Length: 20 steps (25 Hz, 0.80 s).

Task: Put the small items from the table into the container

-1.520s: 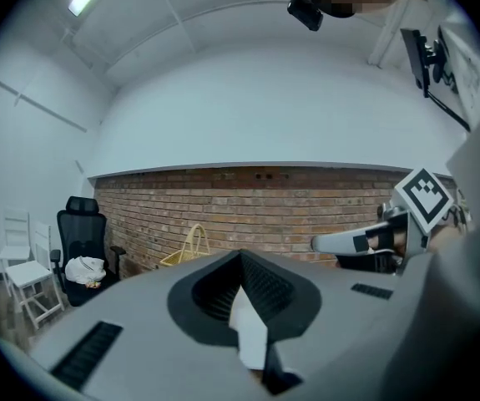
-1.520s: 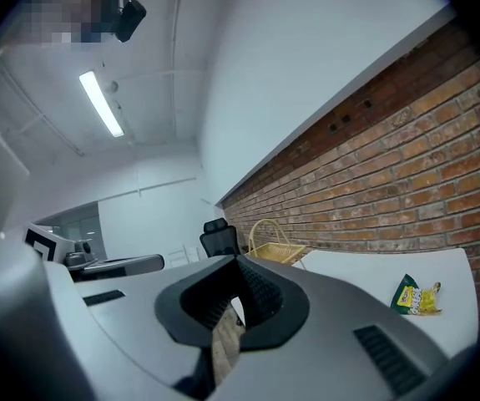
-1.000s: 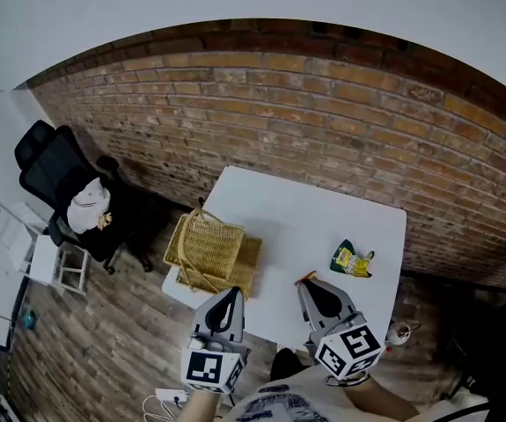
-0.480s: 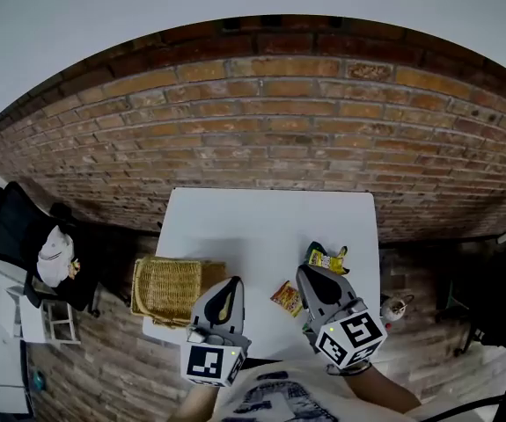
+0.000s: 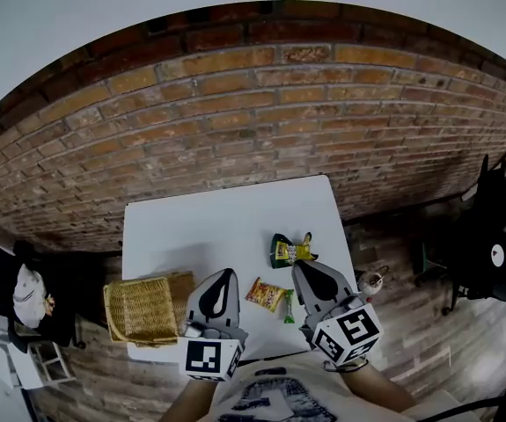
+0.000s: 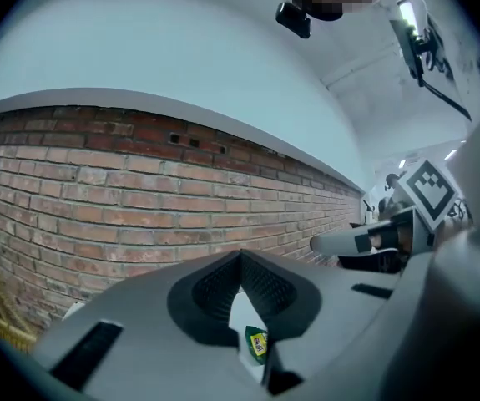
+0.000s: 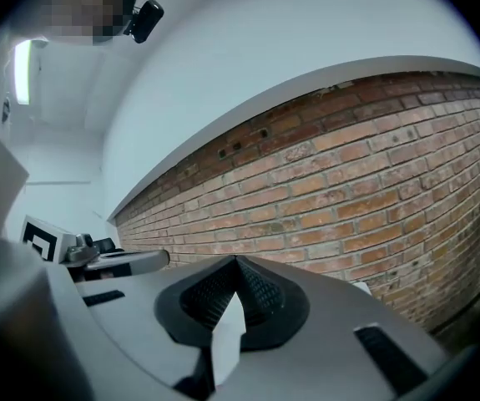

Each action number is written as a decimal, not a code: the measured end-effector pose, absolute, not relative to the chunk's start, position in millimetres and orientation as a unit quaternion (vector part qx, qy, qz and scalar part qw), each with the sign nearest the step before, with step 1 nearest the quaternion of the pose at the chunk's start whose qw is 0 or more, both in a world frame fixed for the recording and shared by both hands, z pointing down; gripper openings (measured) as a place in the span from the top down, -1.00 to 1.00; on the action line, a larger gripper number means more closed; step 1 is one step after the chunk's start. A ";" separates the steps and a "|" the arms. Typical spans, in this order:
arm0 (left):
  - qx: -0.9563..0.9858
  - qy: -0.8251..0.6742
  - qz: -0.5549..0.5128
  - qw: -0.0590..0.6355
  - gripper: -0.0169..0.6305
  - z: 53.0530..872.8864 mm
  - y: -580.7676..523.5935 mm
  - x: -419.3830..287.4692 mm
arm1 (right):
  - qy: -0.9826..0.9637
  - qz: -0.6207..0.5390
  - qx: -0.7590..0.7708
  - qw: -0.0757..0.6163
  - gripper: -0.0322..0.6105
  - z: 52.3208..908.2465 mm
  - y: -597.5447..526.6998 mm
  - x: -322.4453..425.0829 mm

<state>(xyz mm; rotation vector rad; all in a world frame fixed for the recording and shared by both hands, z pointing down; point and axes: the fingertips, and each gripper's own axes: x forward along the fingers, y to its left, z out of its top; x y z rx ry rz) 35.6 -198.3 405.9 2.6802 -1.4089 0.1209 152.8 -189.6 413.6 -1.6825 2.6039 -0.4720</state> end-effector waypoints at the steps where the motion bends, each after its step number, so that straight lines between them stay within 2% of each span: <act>1: 0.885 -0.461 0.039 0.054 0.79 407.1 -199.0 39.2 | 0.826 -0.149 -0.543 0.001 0.84 414.2 -187.8 157.3; 20: 0.882 -0.463 0.053 0.067 0.79 441.2 -202.4 53.3 | 0.819 -0.153 -0.550 -0.046 0.84 447.6 -190.4 176.2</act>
